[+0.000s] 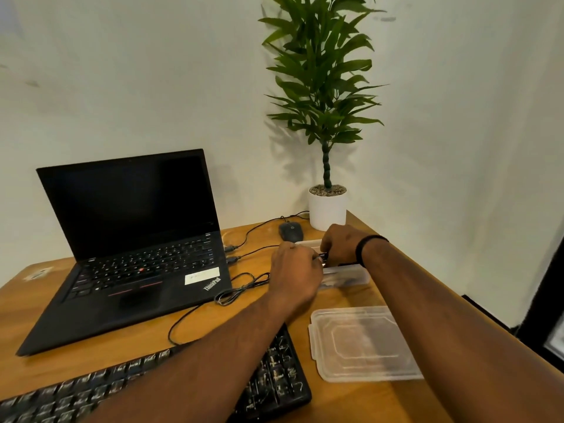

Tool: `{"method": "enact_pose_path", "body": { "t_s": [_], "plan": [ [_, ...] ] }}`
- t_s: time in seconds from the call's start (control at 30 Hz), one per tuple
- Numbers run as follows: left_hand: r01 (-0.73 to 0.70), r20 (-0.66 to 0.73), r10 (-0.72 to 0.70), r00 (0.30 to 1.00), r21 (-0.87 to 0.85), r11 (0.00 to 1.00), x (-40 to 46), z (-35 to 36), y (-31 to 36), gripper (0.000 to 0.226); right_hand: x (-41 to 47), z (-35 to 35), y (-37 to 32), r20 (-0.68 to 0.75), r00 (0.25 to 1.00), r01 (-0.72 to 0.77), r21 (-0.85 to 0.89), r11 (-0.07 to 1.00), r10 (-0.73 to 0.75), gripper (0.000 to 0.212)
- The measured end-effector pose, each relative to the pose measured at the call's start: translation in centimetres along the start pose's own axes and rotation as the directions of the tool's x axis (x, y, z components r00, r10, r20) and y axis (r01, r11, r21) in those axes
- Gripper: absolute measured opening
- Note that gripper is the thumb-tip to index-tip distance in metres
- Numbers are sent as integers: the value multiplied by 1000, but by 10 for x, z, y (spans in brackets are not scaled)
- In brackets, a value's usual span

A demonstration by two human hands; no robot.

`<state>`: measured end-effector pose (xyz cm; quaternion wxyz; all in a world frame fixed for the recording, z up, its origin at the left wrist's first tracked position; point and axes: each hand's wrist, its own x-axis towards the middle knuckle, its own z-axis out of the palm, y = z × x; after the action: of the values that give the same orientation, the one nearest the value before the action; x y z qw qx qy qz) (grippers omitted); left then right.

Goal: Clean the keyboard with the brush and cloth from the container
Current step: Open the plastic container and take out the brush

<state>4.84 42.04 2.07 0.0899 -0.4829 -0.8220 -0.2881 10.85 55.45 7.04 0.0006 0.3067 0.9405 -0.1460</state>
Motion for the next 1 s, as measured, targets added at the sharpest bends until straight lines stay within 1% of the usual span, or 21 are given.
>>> {"method": "enact_pose_path", "body": {
  "t_s": [0.13,0.2,0.3,0.37,0.43,0.5,0.57,0.6,0.63,0.7,0.77,0.8,0.83,0.9,1.0],
  "plan": [
    [-23,1,23,1000,-44,999,4,3,-1,29,2,-1,0,-35,999,9,-50,999,-11,33],
    [-57,-34,54,998,-80,995,4,-2,3,30,-3,-7,-1,-78,997,7,-55,998,-11,34],
    [-95,-107,80,991,-143,985,4,-16,9,32,-19,-25,-9,-186,982,20,-37,999,-27,29],
    [-85,-153,54,987,-202,976,4,-29,12,38,-34,-39,-19,-280,959,53,-2,999,-51,23],
    [-78,-214,14,977,-295,952,2,-46,17,42,-51,-52,-34,-395,916,101,54,993,-71,19],
    [-61,-262,-62,963,-434,899,-5,-67,26,43,-69,-63,-53,-506,861,144,143,979,-53,21],
    [-36,-301,-170,939,-574,818,-14,-94,36,47,-88,-68,-73,-594,804,189,218,958,-23,27],
    [-15,-299,-231,926,-641,767,-18,-107,39,48,-98,-70,-84,-632,775,219,251,943,-12,31],
    [15,-275,-294,915,-708,706,-23,-119,41,47,-108,-70,-94,-667,745,255,283,925,-2,34],
    [60,-190,-388,902,-835,547,-36,-149,44,38,-129,-69,-119,-726,688,337,345,876,21,39],
    [64,-103,-413,905,-926,372,-55,-179,46,30,-152,-63,-144,-751,657,401,417,816,61,41],
    [66,-75,-417,906,-947,315,-65,-192,48,30,-161,-59,-154,-759,645,426,452,784,87,42],
    [68,-61,-419,906,-956,286,-77,-204,48,30,-172,-54,-164,-767,632,451,480,753,111,42],
    [61,-70,-415,907,-954,295,-103,-223,45,31,-193,-41,-184,-768,623,489,529,693,147,42],
    [70,-76,-420,904,-944,322,-139,-241,37,34,-219,-17,-209,-728,667,508,601,617,160,44]
  ]
}}
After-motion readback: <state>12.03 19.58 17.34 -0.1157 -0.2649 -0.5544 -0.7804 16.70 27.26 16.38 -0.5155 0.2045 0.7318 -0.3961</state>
